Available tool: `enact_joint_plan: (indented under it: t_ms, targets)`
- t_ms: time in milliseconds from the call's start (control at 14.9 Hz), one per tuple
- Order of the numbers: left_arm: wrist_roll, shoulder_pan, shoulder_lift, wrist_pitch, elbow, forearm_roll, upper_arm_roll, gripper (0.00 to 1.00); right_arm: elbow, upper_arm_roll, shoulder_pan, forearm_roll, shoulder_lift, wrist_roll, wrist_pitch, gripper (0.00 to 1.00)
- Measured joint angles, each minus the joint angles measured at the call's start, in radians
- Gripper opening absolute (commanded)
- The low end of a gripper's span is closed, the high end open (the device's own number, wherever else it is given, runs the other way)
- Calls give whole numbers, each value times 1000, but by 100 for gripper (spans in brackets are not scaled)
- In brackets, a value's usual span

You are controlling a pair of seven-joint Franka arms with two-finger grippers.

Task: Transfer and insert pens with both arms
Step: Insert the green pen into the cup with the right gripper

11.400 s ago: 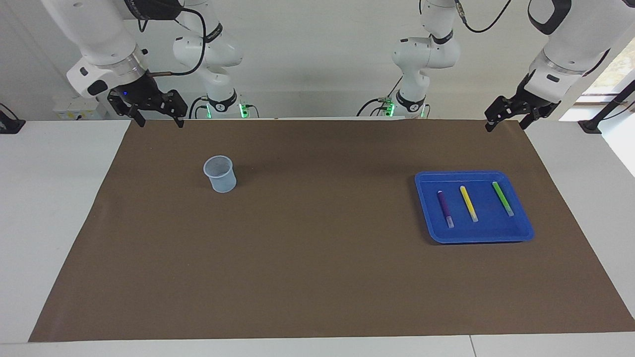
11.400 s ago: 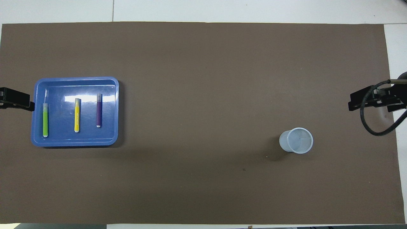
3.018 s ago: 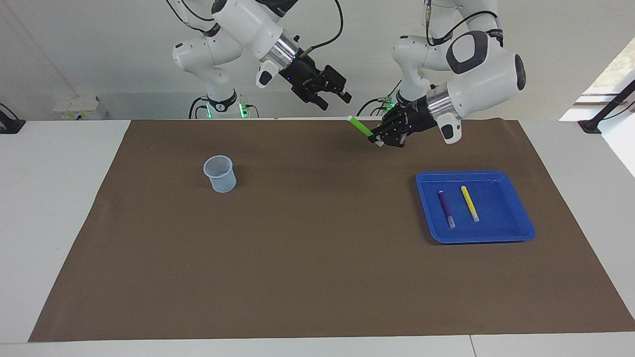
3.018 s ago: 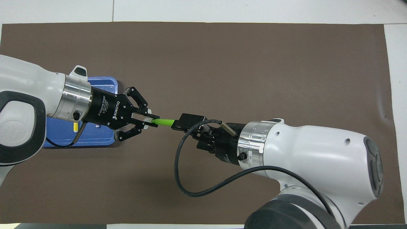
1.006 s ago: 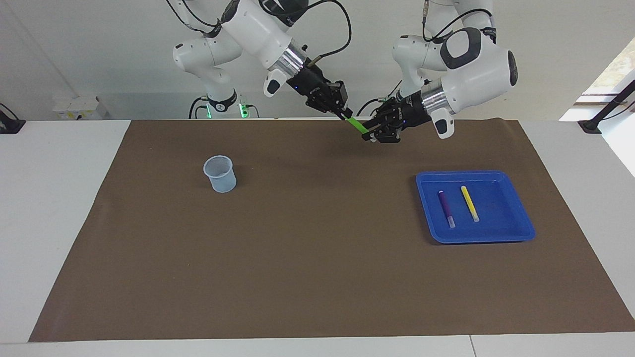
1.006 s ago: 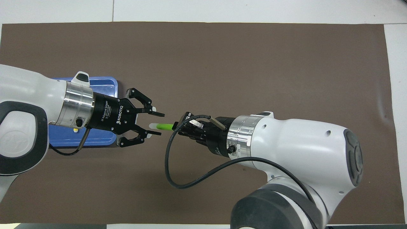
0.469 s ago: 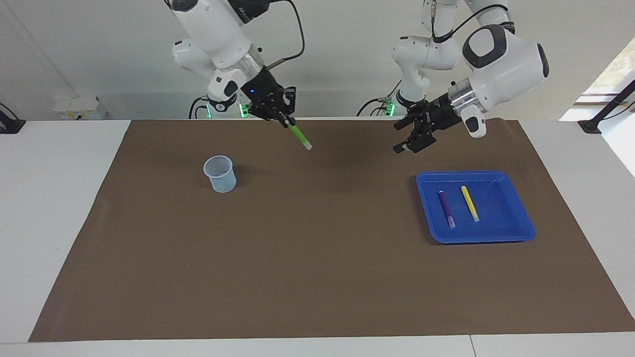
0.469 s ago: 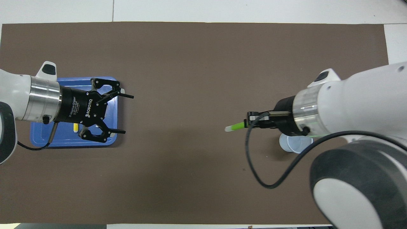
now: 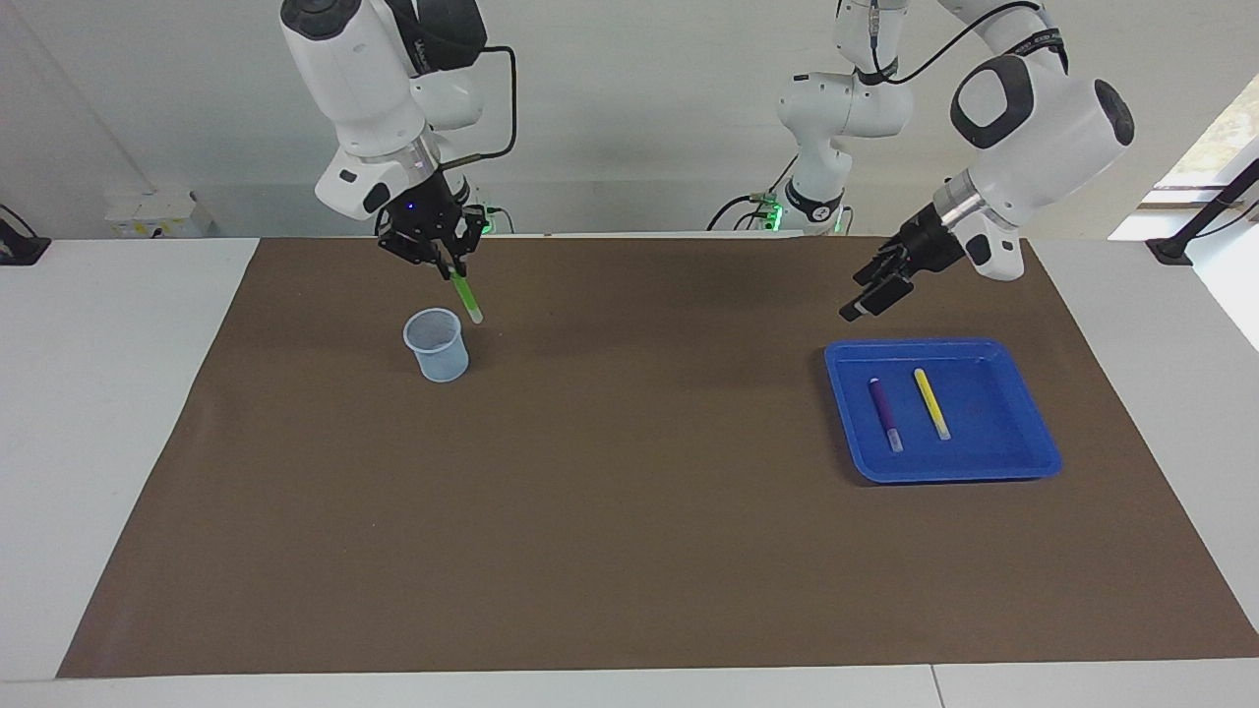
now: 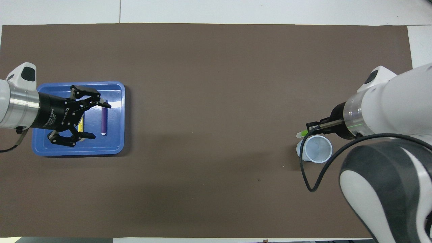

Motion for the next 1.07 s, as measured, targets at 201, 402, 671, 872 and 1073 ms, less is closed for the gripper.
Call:
enact_joint_plan:
  t_ms: [201, 402, 671, 872, 1073]
  targets:
    - [222, 56, 36, 9, -6, 140, 3, 100, -106, -3, -27, -63, -10, -107, 54, 0]
    - [369, 79, 104, 84, -7, 245, 3, 100, -123, -5, -61, -63, -10, -165, 60, 0]
    - [670, 132, 214, 231, -7, 272, 3, 100, -162, -6, -72, -63, -11, -167, 80, 30]
    - [801, 147, 285, 319, -8, 322, 3, 100, -187, -5, -73, -64, -12, -167, 98, 95]
    - [892, 144, 347, 379, -8, 393, -2, 100, -192, -6, -74, -64, -15, -167, 97, 100]
